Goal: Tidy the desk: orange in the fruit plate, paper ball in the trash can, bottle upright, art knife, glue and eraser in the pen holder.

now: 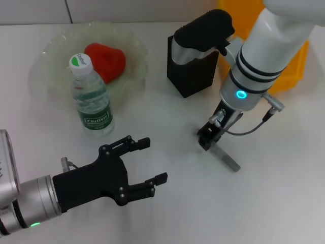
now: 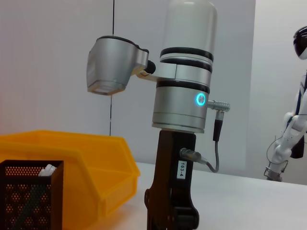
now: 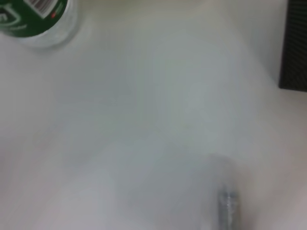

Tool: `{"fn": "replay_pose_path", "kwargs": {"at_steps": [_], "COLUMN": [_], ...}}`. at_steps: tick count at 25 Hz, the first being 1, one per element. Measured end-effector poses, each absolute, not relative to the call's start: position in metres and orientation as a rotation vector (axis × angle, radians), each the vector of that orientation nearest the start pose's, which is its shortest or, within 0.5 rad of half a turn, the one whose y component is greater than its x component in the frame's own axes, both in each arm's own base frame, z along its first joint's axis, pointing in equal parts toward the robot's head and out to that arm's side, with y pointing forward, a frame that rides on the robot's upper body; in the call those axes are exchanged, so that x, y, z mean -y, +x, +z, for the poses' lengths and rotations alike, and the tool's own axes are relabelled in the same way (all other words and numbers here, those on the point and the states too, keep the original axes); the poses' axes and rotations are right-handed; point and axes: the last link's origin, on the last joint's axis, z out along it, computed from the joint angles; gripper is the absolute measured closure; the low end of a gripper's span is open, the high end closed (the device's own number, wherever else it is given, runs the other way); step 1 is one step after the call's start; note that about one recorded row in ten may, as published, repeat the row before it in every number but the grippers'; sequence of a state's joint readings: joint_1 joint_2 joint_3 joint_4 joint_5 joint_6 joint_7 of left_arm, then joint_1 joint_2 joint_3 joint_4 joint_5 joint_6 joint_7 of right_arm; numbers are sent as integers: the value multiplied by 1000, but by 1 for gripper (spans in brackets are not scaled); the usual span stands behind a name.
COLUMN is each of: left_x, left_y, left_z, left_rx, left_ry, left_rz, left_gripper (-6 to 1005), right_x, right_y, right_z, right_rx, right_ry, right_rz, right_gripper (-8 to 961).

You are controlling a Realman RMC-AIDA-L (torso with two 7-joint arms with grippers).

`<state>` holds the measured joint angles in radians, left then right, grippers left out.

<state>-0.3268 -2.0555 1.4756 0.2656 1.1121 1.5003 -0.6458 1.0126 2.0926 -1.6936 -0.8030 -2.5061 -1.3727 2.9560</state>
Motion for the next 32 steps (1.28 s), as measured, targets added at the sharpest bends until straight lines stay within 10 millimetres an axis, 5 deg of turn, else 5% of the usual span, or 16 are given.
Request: {"fn": "replay_pose_path", "kwargs": {"at_steps": [26,32], "left_x": [-235,-234], "left_y": [-285,-284], "left_z": [-74,-74], "left_rx": [286,281], "left_ry": [-2637,-2635], "left_rz": [-948,-957], "left_gripper": [186,187], "right_x": [-369,-367], "right_y": [138,123], "right_z": [-99,-63], "right_rx": [-1039,-1037], "right_ry": [-2515,-2538], "right_rz": [-837,-611], "right_gripper": [783,816]}}
